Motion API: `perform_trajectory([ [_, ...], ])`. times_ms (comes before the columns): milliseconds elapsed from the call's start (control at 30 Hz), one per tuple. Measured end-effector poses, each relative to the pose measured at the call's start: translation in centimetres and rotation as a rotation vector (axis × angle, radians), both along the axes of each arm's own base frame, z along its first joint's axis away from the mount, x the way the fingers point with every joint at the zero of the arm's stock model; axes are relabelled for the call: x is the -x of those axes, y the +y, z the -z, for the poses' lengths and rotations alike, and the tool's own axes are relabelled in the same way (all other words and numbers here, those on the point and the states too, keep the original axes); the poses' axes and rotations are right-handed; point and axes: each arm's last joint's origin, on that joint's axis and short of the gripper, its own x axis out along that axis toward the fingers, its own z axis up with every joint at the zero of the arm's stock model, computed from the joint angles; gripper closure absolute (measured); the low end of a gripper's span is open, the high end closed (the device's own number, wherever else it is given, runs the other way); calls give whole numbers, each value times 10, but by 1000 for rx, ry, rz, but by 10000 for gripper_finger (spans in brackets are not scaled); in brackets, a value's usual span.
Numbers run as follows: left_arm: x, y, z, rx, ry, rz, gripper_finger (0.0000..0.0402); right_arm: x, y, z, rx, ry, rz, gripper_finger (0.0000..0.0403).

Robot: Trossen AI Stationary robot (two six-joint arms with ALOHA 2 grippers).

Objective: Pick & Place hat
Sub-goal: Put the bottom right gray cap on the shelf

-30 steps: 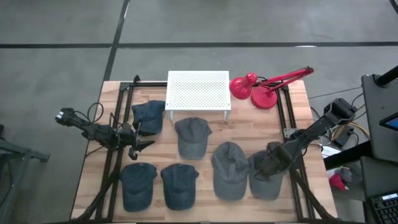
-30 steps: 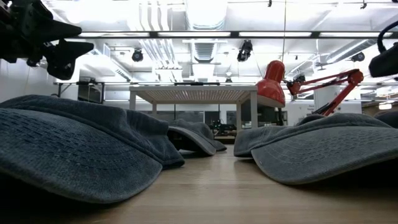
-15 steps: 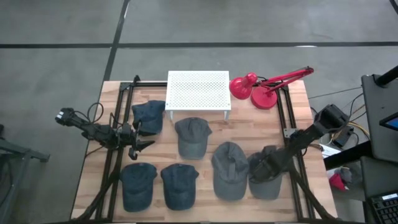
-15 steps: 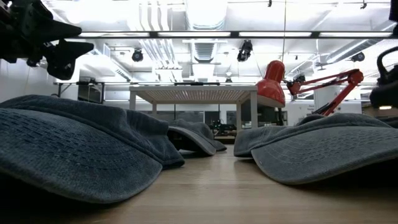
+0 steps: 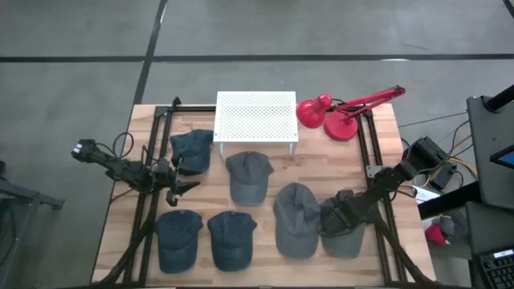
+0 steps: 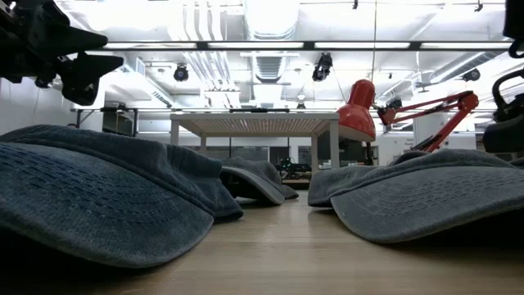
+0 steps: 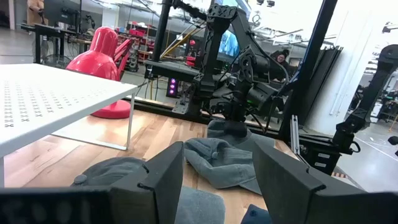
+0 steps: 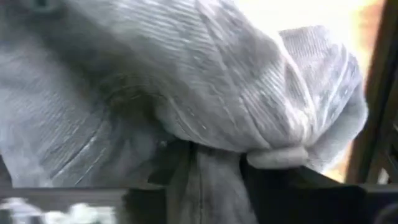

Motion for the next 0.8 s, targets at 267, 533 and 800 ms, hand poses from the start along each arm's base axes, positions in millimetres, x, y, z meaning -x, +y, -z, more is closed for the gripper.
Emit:
perform_trajectory([
  [267,0,0,0,0,0,0,207,10,-7,-16,-1,14,-24,384],
  [533,0,0,0,0,0,0,207,21,-15,-34,2,11,-43,392],
  [800,0,1,0,1,1,-19,207,35,-26,-59,-41,-65,-56,394],
])
